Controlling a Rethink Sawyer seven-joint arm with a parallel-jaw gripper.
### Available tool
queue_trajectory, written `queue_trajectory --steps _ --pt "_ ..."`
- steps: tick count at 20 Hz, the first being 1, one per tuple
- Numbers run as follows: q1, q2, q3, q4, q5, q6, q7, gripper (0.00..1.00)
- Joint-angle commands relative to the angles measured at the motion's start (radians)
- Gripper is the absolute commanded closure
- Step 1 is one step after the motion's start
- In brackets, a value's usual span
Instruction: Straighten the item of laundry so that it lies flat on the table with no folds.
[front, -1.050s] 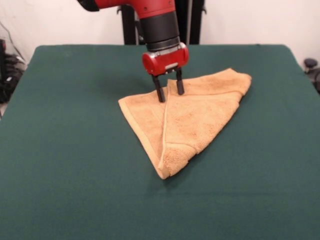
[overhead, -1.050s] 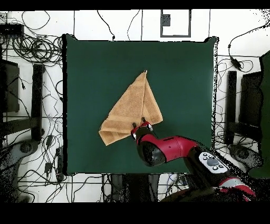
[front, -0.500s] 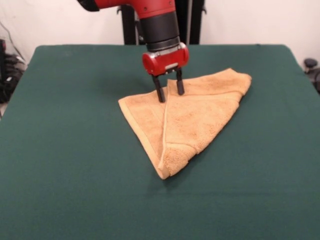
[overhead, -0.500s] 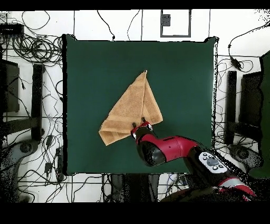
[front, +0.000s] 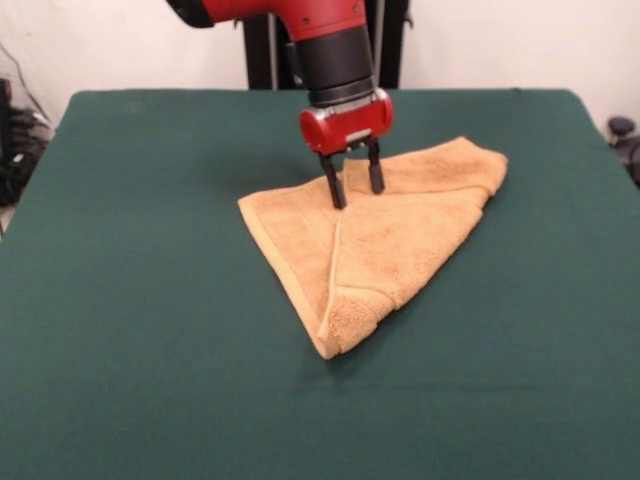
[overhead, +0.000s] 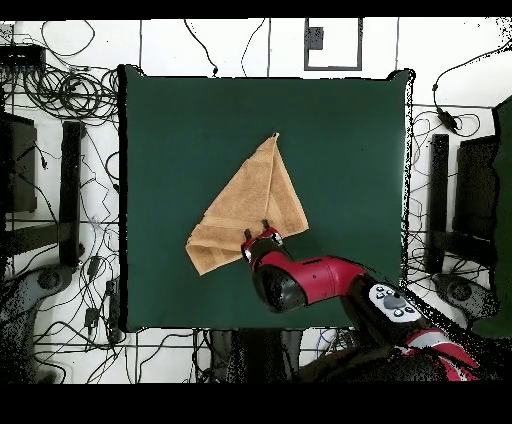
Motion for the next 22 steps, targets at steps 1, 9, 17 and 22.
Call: queue_trajectory --steps 1,9,17,22 --pt "0.054 0.104 0.08 0.018 0.065 -0.055 0.234 0.0" --pt "0.024 0.106 0.134 0.052 0.08 -0.025 0.226 0.0" --pt "-0.017 0.126 0.18 0.06 0.072 0.009 0.211 0.0" --pt "-0.03 0.128 0.205 0.073 0.08 0.022 0.21 0.0"
